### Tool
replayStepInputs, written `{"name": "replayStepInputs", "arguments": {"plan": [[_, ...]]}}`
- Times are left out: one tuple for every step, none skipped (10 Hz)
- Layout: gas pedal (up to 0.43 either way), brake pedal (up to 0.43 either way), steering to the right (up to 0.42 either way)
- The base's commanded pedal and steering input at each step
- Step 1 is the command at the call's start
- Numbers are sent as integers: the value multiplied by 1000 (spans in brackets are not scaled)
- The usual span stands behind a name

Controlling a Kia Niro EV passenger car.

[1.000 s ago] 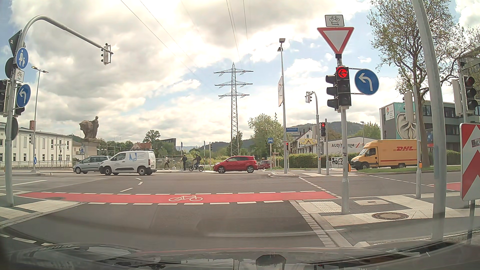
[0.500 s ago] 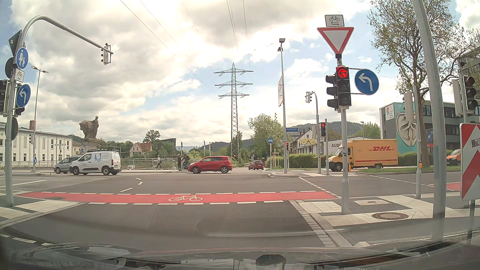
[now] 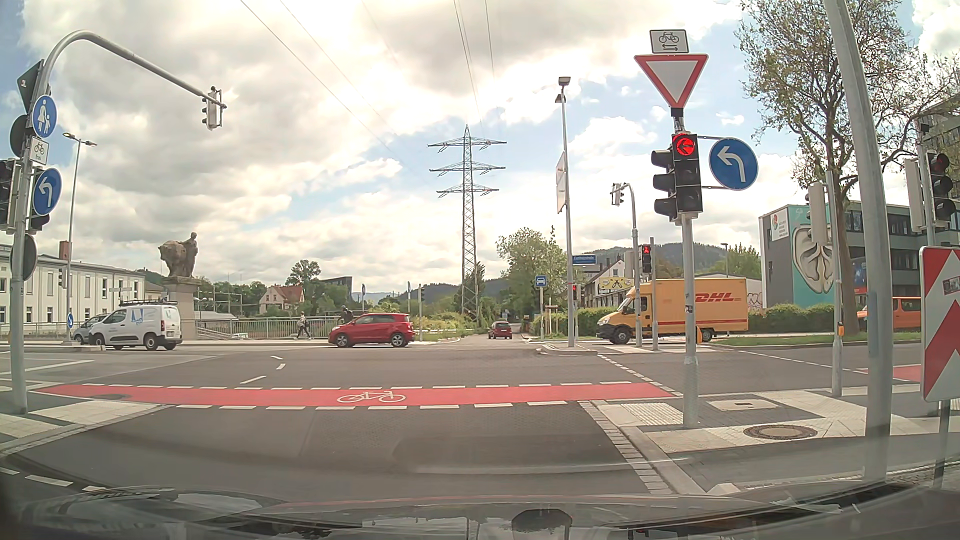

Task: Follow the waypoints while adhering to traffic rules and regulations

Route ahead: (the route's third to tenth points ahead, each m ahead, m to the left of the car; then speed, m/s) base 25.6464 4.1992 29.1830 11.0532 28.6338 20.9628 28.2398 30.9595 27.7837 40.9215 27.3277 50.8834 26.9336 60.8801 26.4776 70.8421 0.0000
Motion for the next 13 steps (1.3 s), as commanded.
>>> {"name": "replayStepInputs", "arguments": {"plan": [[0, 250, -4], [0, 250, -4], [0, 250, -4], [0, 244, -4], [0, 250, -4], [0, 250, -4], [0, 244, -4], [0, 250, -4], [0, 250, -4], [0, 250, -4], [0, 250, -4], [0, 250, -4], [0, 250, -4]]}}
